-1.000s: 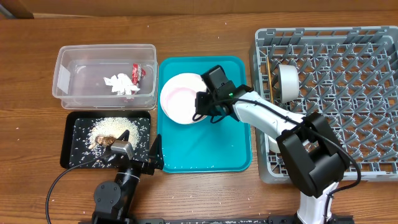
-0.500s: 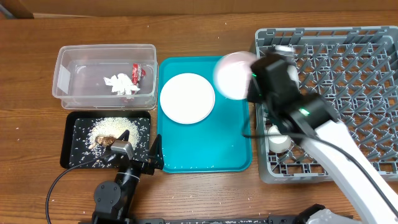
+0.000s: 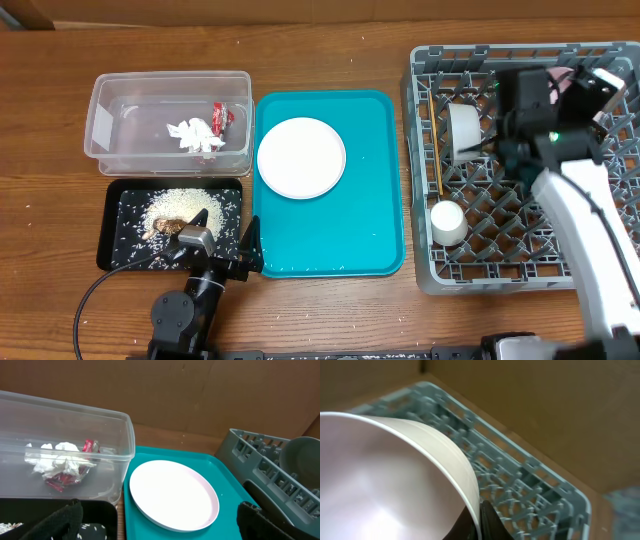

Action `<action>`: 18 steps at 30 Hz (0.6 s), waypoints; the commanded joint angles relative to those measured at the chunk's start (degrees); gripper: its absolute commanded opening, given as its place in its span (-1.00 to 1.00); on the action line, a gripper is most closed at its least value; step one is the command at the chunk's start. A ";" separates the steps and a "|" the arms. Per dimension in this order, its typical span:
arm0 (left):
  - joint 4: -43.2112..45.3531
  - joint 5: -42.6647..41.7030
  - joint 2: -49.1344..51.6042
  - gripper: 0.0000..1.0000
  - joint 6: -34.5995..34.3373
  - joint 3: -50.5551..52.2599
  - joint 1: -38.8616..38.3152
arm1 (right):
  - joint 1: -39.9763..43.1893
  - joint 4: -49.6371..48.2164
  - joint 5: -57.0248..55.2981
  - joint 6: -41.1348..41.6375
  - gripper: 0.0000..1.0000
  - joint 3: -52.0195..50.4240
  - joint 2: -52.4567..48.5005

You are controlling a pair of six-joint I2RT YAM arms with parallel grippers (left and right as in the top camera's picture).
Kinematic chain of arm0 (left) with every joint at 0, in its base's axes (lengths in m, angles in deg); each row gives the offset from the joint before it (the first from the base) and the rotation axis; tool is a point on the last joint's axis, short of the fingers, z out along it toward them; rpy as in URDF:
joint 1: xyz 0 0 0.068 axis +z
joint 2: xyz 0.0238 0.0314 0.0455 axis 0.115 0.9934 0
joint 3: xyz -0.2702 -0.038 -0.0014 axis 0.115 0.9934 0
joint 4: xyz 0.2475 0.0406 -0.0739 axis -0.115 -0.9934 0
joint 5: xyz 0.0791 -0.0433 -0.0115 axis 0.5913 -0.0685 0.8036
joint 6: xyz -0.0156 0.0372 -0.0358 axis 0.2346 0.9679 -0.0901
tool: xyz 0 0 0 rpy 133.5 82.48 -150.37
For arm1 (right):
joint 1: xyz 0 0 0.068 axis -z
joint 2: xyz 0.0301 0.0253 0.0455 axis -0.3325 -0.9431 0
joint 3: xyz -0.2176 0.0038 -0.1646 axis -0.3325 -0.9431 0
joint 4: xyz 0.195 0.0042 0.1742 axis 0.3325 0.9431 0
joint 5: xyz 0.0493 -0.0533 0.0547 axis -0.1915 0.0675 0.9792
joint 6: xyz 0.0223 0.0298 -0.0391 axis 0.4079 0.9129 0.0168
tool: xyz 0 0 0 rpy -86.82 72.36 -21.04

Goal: Sort waste into correct bins and load items into the dishwasher
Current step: 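Carry the pink bowl with right gripper to the back of the dish rack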

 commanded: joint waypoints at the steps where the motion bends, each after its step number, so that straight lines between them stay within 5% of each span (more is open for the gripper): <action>1: -0.04 -0.79 -0.63 1.00 -0.17 0.22 0.28 | 2.54 -0.09 -0.37 0.50 -0.92 0.70 -4.35; 18: -0.04 -0.79 -0.63 1.00 -0.17 0.22 0.28 | 7.39 -1.51 -7.63 -2.75 -0.92 0.72 -20.79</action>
